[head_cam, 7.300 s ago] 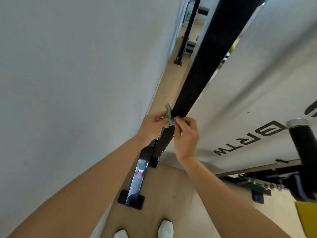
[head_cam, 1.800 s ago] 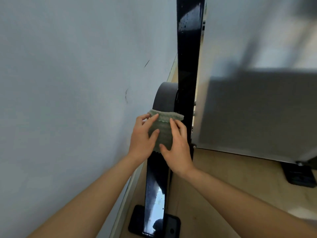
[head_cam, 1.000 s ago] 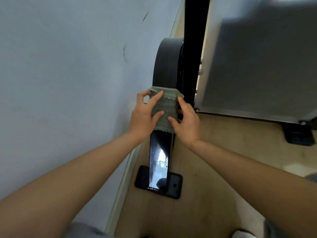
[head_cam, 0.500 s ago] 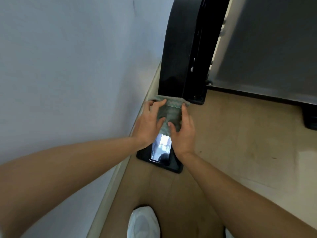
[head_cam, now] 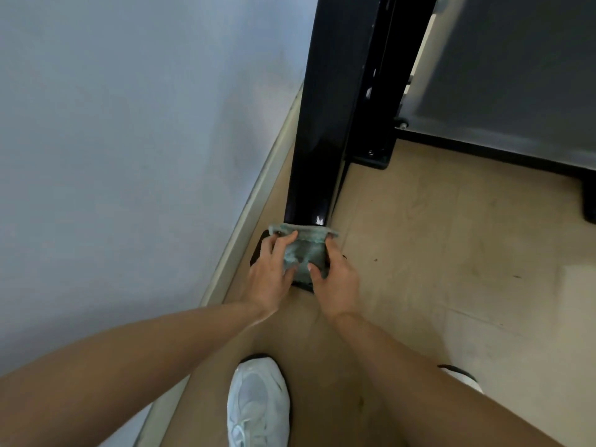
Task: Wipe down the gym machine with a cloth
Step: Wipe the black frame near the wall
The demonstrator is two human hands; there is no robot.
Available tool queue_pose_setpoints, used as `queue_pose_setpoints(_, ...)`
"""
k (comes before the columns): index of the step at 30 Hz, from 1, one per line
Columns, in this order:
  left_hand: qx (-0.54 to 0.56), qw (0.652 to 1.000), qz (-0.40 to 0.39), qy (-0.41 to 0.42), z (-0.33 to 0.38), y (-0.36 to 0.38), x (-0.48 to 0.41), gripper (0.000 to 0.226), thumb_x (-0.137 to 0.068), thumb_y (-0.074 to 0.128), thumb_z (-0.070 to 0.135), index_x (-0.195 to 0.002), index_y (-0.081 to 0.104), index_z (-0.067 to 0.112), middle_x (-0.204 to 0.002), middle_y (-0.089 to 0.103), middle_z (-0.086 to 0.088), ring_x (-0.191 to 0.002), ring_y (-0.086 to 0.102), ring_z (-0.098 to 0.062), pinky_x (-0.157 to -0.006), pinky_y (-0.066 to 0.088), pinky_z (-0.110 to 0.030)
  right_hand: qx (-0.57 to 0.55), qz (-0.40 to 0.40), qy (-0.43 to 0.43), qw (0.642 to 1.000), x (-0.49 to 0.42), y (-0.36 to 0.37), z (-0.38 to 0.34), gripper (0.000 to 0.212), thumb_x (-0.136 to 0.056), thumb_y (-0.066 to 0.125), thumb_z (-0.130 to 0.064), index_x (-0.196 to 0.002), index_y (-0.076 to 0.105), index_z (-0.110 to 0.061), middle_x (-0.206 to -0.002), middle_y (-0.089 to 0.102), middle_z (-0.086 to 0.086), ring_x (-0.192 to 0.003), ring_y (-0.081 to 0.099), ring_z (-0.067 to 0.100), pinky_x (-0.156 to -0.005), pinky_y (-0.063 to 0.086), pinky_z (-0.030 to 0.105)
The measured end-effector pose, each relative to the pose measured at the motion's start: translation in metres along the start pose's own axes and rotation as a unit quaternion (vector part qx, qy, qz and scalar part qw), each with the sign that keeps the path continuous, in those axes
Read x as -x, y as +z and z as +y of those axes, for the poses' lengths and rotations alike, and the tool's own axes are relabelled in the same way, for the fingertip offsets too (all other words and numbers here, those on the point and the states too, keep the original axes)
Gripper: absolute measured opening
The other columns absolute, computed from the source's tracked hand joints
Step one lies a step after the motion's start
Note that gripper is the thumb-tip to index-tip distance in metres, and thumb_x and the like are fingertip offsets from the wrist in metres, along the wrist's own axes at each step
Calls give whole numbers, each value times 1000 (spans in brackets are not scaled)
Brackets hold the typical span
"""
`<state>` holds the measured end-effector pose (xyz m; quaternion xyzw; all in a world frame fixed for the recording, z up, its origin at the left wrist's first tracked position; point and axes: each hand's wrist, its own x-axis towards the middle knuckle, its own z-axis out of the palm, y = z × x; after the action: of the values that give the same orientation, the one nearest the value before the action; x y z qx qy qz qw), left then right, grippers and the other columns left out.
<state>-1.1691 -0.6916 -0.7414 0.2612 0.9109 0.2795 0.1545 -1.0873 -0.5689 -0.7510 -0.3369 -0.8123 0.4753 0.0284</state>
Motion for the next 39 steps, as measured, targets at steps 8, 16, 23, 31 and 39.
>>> queue_pose_setpoints(8,33,997,-59,-44,-5,22,32,68,-92,62,0,-151,32,17,-155,23,-13,-130,46,-25,-104,49,-39,-22,-28,75,997,-2,4,0,41,-91,69,-10,-131,60,-10,-121,68,8,-109,64,25,-90,48,26)
queue_pose_setpoints(16,69,996,62,-20,20,5,-9,35,-97,63,20,-128,47,23,-131,45,-1,-114,47,-13,-92,41,-24,-164,59,91,980,-20,-4,-20,28,-83,78,-6,-98,60,-22,-87,66,-8,-73,61,0,-72,54,16)
queue_pose_setpoints(23,76,991,82,71,44,-40,-65,54,-96,66,20,-144,41,25,-131,48,3,-112,46,-3,-94,40,-18,-273,125,20,954,-41,-30,-58,51,-87,75,-6,-129,55,-27,-97,64,-19,-88,64,-3,-83,53,13)
queue_pose_setpoints(31,114,988,80,65,89,-88,-120,75,-90,75,23,-148,28,30,-132,50,12,-119,55,-11,-102,51,-38,-294,167,-17,941,-78,-65,-100,42,-90,73,-8,-131,62,-10,-110,70,-2,-103,66,12,-95,55,28)
queue_pose_setpoints(39,151,981,108,53,125,-123,-166,82,-80,81,31,-146,32,36,-131,58,12,-112,63,-14,-94,56,-46,-257,182,-48,948,-112,-105,-138,42,-88,75,-13,-129,65,-11,-115,70,2,-105,66,15,-97,55,34)
